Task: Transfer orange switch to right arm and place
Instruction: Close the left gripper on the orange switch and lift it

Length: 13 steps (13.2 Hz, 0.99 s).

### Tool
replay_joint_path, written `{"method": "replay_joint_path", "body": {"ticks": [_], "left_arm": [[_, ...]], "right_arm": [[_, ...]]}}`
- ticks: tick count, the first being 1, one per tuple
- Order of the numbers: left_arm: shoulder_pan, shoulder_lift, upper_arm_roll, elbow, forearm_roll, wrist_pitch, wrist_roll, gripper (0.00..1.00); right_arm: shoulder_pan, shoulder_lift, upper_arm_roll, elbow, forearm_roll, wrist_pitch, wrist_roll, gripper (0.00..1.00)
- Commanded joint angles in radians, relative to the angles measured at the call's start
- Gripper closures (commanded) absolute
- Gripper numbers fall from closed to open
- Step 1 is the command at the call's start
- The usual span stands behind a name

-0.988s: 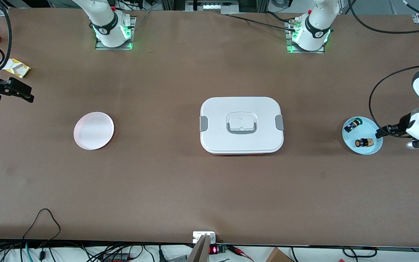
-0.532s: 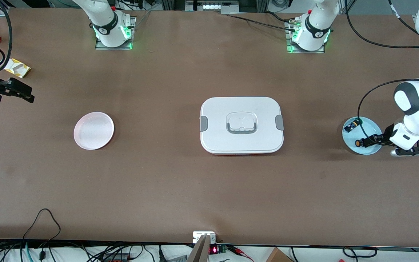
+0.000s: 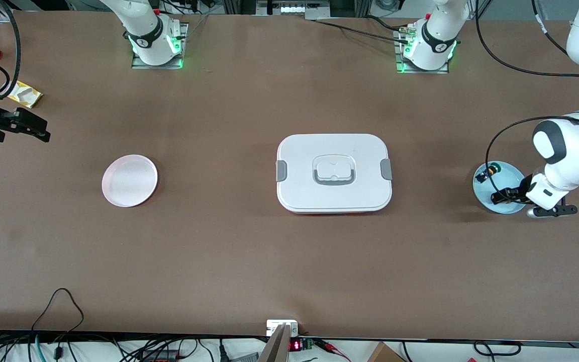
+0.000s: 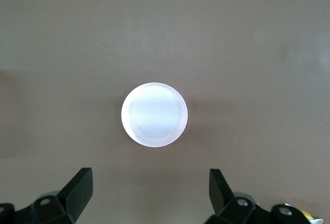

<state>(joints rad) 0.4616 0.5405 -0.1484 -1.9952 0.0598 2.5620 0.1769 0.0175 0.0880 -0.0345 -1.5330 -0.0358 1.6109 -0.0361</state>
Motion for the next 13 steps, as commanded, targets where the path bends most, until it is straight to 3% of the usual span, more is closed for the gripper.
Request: {"method": "replay_joint_path", "body": {"ticks": [1,5,7,8,10,13], "left_arm": [[0.003,-0.001,-0.002,-0.025,0.009,0.018,0.01,0.0],[0.006,0.019,-0.002,-0.03,0.009,0.018,0.012,0.0],[0.008,0.021,-0.002,-0.03,0.009,0.018,0.012,0.04],[0.008,0.021,-0.002,-0.027,0.011,0.018,0.013,0.11],[0.006,0.021,-0.002,-0.024,0.011,0.018,0.018,0.44],[0.006,0.019,-0.002,-0.014,0.011,0.018,0.033,0.57]], "right_arm": [[-0.014,0.012,-0.002,0.011,0.046,0.0,-0.007,0.0],[-0.013,0.007,-0.005,0.013,0.057,0.0,-0.013,0.0],[-0.005,0.003,0.002,0.013,-0.001,-0.002,-0.004,0.0],[-0.002,-0.001,0.005,0.013,-0.007,-0.002,-0.002,0.0],[-0.001,-0.001,0.005,0.013,-0.009,0.0,-0.001,0.0],[-0.008,0.004,0.004,0.011,0.007,0.0,0.001,0.0]]}}
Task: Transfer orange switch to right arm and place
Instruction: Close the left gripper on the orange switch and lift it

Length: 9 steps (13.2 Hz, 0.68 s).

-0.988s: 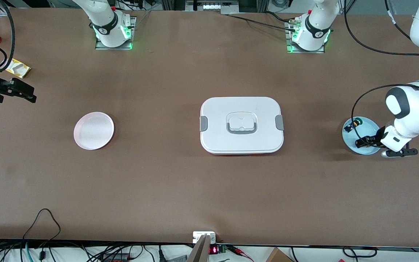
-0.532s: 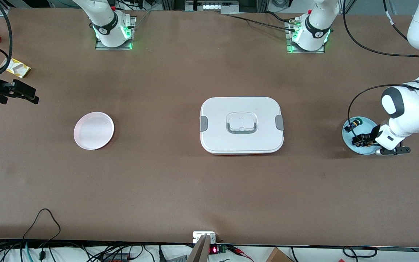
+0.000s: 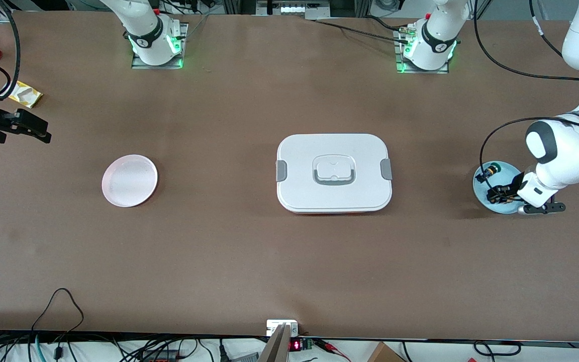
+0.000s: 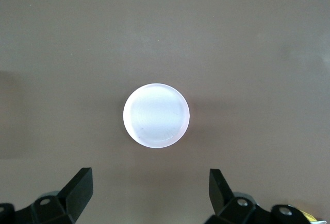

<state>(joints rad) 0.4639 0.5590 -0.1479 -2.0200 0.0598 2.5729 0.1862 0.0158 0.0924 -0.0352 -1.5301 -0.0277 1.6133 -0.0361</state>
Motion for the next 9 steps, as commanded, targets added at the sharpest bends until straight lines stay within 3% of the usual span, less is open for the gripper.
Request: {"method": "replay_joint_path", "body": {"ticks": [1,4,7,9], "left_arm": [[0.004,-0.002,-0.002,0.01,0.011,0.004,0.024,0.61],[-0.002,-0.059,-0.009,0.02,0.012,-0.081,0.055,0.62],[0.007,-0.079,-0.053,0.168,-0.003,-0.401,0.053,0.62],[0.004,-0.074,-0.067,0.288,-0.084,-0.596,0.059,0.57]], "right_arm": [[-0.008,-0.002,0.003,0.01,0.002,-0.003,0.001,0.0],[-0.002,-0.002,0.005,0.008,0.012,-0.003,0.002,0.0],[0.009,0.006,0.009,-0.001,0.032,-0.01,-0.002,0.0],[0.013,0.016,0.009,-0.005,0.061,-0.015,-0.008,0.0]]}}
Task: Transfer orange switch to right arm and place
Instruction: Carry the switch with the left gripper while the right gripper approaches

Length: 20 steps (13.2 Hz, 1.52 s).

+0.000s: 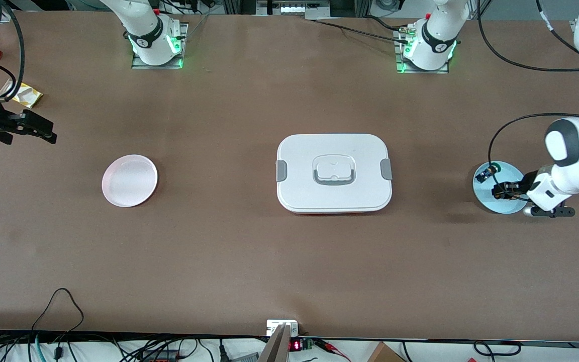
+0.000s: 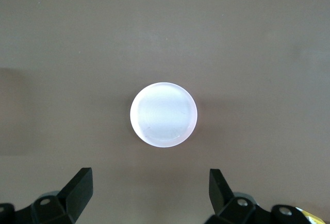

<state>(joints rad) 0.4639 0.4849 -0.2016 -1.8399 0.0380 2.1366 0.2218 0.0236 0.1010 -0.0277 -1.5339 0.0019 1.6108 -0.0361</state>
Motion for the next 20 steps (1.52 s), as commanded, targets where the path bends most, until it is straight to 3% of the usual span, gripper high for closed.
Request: {"method": "replay_joint_path", "body": {"ticks": [1,3,5,9,10,11,13,18,20], "left_arm": [[-0.004,0.001,-0.015,0.149,-0.099,-0.225,0.028,0.57],[-0.008,0.003,-0.022,0.188,-0.165,-0.292,0.031,0.59],[0.011,-0.002,-0.087,0.194,-0.263,-0.303,0.051,0.6],[0.018,-0.005,-0.145,0.217,-0.586,-0.325,0.163,0.6],[0.018,-0.006,-0.153,0.222,-0.665,-0.383,0.177,0.62],[0.018,-0.011,-0.176,0.229,-0.747,-0.433,0.188,0.65],[0.018,-0.038,-0.225,0.237,-0.806,-0.452,0.194,0.7],[0.002,-0.032,-0.404,0.297,-0.975,-0.422,0.312,0.7],[-0.001,-0.032,-0.471,0.291,-1.047,-0.318,0.507,0.7]], "right_arm": [[0.012,0.014,0.003,-0.002,0.056,-0.012,-0.008,0.0],[0.029,0.04,0.002,-0.002,0.154,-0.008,0.001,0.0],[0.029,0.069,0.002,-0.002,0.271,-0.014,-0.002,0.0],[0.024,0.1,0.002,-0.002,0.479,-0.032,-0.004,0.0],[0.022,0.112,0.002,-0.002,0.533,-0.044,-0.004,0.0],[0.018,0.13,0.002,-0.003,0.614,-0.069,-0.004,0.0],[0.016,0.135,0.0,-0.038,0.772,-0.071,0.002,0.0],[0.03,0.143,0.0,-0.167,1.145,-0.052,0.004,0.0],[0.035,0.144,0.0,-0.227,1.239,-0.039,0.007,0.0]]}}
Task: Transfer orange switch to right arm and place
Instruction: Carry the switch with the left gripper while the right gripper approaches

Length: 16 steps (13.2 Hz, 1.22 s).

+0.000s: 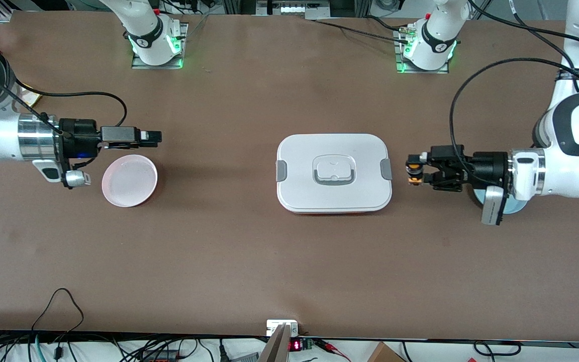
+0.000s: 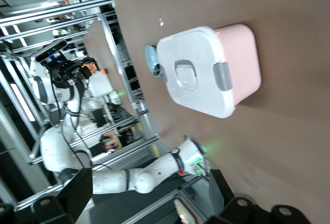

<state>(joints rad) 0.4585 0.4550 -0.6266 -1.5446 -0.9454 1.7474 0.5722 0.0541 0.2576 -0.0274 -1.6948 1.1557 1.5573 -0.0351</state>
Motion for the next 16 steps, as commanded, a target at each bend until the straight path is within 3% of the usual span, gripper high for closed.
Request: {"method": "replay_joint_path", "body": {"ticks": [1,2,4,8,12,16], "left_arm": [[-0.004,0.004,-0.089,-0.003,-0.079,0.143,0.252,0.69],[-0.024,0.004,-0.12,-0.003,-0.104,0.215,0.302,0.69],[-0.072,0.001,-0.16,-0.008,-0.145,0.365,0.387,0.74],[-0.2,0.005,-0.206,-0.039,-0.159,0.772,0.57,0.73],[-0.276,0.004,-0.225,-0.045,-0.253,0.822,0.589,0.72],[-0.319,-0.001,-0.332,-0.112,-0.257,0.984,0.658,0.72]], "right_arm": [[0.004,-0.012,0.001,-0.094,0.143,0.013,0.023,0.0],[0.012,-0.012,0.001,-0.127,0.223,0.012,0.062,0.0],[0.035,-0.012,0.001,-0.135,0.28,0.015,0.142,0.0],[0.121,-0.006,0.001,-0.131,0.406,0.07,0.269,0.0],[0.173,0.018,0.001,-0.121,0.489,0.099,0.296,0.0],[0.204,0.083,0.004,-0.036,0.504,0.082,0.293,0.0]]}}
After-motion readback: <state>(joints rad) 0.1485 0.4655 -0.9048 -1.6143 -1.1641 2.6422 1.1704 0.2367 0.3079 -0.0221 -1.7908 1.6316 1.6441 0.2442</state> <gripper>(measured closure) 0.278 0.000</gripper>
